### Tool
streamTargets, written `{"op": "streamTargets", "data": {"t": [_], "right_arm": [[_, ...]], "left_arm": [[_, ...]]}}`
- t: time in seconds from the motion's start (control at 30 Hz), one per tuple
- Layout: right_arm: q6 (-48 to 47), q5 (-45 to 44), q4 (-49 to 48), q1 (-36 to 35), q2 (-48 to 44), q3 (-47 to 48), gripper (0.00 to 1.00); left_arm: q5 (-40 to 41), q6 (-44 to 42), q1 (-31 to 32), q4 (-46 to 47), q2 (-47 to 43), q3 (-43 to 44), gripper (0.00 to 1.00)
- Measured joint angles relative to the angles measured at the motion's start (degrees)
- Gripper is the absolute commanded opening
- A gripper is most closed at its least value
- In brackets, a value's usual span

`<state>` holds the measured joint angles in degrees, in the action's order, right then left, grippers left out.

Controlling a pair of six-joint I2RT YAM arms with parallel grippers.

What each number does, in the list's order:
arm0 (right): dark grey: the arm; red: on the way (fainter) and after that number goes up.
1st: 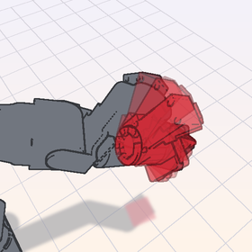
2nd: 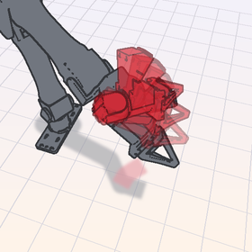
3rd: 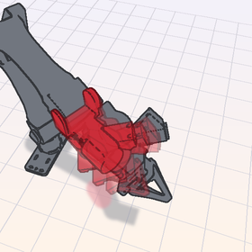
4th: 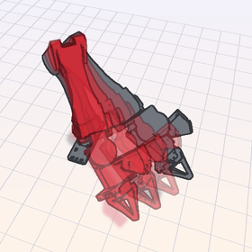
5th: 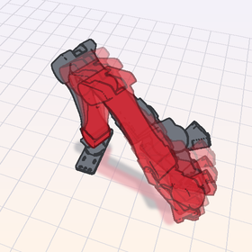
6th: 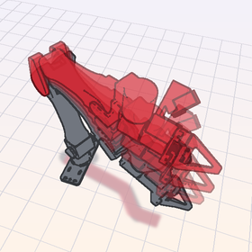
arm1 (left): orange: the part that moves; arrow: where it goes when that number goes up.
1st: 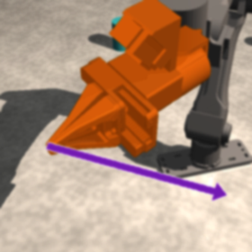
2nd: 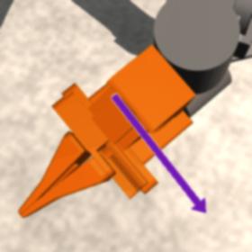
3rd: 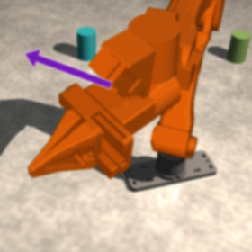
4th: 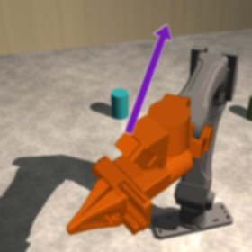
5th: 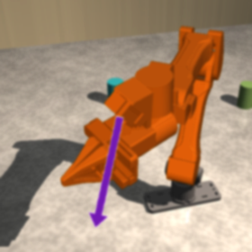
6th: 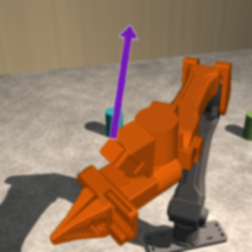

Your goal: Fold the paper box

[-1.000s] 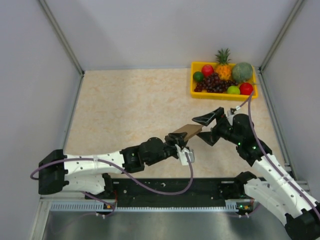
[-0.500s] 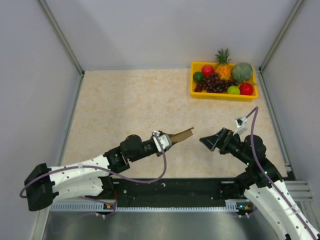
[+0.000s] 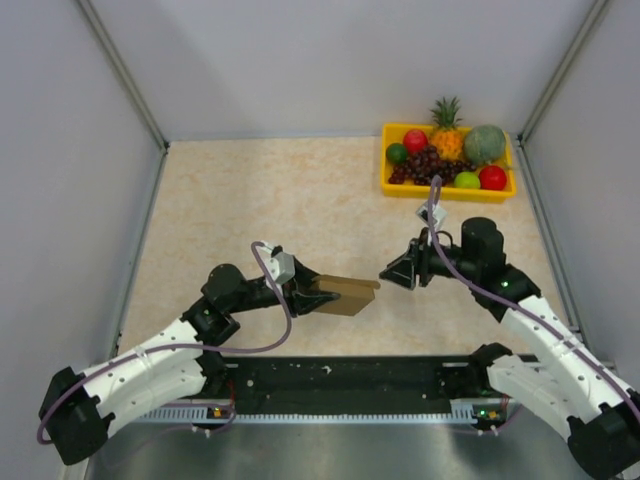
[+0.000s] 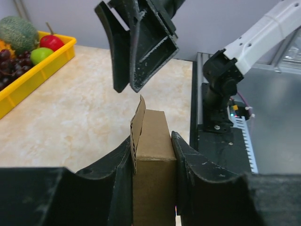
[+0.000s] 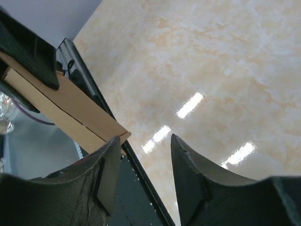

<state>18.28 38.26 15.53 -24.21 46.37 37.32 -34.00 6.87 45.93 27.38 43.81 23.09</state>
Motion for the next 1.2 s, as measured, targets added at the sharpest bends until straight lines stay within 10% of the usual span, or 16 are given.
{"op": "streamTargets", "data": {"t": [0.57,1.2], "right_arm": [[3.54,18.08,-8.92,0.00,-0.63,-0.83,0.48],[6.32,21.22,-7.58,0.00,0.52,-2.05,0.28]], "left_arm": [[-5.44,7.37,-1.90,4.04,-0.44,-0.42,0.33],[-7.02,11.26,-3.21,7.50,-1.66,-0.94,0.33]]}}
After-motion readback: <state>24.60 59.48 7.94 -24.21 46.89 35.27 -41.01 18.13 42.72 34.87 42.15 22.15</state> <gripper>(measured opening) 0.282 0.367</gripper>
